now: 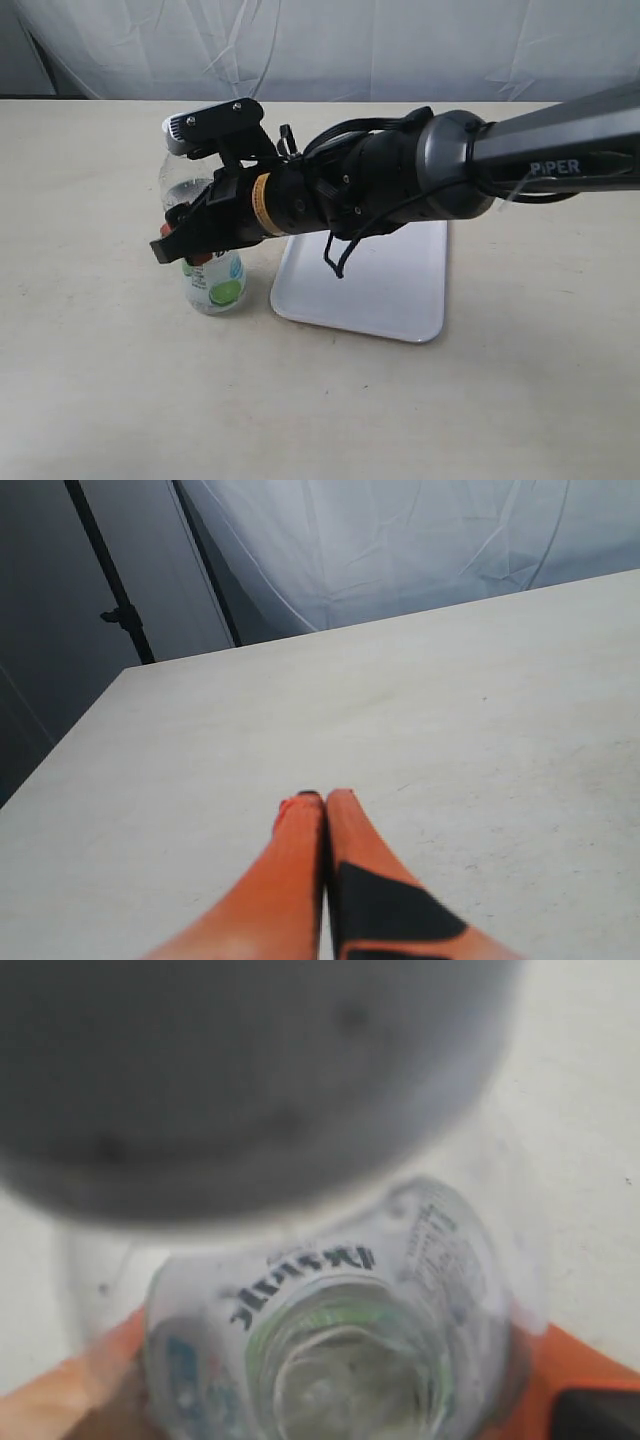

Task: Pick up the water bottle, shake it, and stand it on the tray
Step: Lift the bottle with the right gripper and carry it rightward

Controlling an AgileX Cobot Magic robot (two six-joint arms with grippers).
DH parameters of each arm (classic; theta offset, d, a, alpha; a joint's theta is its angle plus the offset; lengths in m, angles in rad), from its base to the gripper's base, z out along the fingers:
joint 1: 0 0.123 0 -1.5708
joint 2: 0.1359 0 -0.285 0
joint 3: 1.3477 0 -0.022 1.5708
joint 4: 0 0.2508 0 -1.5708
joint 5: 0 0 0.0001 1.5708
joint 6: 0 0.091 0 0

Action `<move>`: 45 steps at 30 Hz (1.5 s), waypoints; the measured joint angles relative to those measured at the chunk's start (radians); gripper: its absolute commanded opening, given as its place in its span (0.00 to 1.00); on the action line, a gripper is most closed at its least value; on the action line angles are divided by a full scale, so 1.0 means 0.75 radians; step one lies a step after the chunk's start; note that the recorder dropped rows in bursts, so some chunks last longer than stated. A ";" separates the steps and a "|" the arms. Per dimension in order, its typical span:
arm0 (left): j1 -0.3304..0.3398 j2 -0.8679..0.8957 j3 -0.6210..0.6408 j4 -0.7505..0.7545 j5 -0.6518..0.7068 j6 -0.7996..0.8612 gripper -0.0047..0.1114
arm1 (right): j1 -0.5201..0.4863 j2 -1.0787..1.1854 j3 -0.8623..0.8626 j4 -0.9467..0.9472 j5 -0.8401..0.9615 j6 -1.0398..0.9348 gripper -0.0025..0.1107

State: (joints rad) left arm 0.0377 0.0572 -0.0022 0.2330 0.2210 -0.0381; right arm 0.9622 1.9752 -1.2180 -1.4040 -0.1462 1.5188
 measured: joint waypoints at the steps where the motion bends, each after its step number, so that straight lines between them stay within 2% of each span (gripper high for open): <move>1: 0.000 0.000 0.000 0.000 0.000 0.000 0.04 | 0.000 0.002 0.000 0.000 0.000 0.000 0.02; 9: 0.000 0.000 0.000 0.000 0.000 0.000 0.04 | 0.000 -0.032 0.006 -0.007 0.008 0.021 0.02; 14: 0.000 0.000 0.000 0.000 0.000 0.000 0.04 | 0.011 -0.242 0.078 -0.037 0.072 0.037 0.02; 20: 0.000 0.000 0.000 0.000 0.000 0.000 0.04 | 0.025 -0.608 0.322 -0.040 0.388 0.037 0.02; 25: 0.000 0.000 0.000 0.000 0.000 0.000 0.04 | 0.025 -0.873 0.499 0.110 0.755 0.025 0.02; 27: 0.000 0.000 0.000 0.000 0.000 0.000 0.04 | 0.015 -0.919 0.538 0.193 0.768 -0.057 0.02; 30: 0.000 0.000 0.000 0.000 0.000 0.000 0.04 | 0.013 -0.961 0.591 0.304 0.540 -0.403 0.02; 32: 0.000 0.000 0.000 0.000 0.000 0.000 0.04 | 0.033 -0.974 0.602 0.346 0.506 -0.549 0.02; 33: 0.000 0.000 0.000 0.000 0.000 0.000 0.04 | 0.037 -0.978 0.598 0.351 0.599 -0.541 0.02; 36: 0.000 0.000 0.000 0.000 0.000 0.000 0.04 | 0.021 -0.978 0.569 0.351 1.082 -0.390 0.02; 37: 0.000 0.000 0.000 0.000 0.000 0.000 0.04 | 0.012 -0.985 0.569 0.379 1.221 -0.401 0.02; 38: 0.000 0.000 0.000 0.000 0.000 0.000 0.04 | 0.006 -0.995 0.569 0.423 1.262 -0.460 0.02; 39: 0.000 0.000 0.000 0.000 0.000 0.000 0.04 | 0.006 -1.009 0.569 0.495 1.256 -0.559 0.02; 42: 0.000 0.000 0.000 0.000 0.000 0.000 0.04 | 0.059 -1.068 0.569 0.882 1.026 -1.096 0.02; 43: 0.000 0.000 0.000 0.000 0.000 0.000 0.04 | 0.083 -1.087 0.569 0.951 0.971 -1.174 0.02; 45: 0.000 0.000 0.000 0.000 0.000 0.000 0.04 | 0.087 -1.125 0.564 0.906 0.962 -1.102 0.02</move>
State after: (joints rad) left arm 0.0377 0.0572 -0.0022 0.2330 0.2210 -0.0381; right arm 1.0272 1.1312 -0.7950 -0.7243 0.5750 0.6920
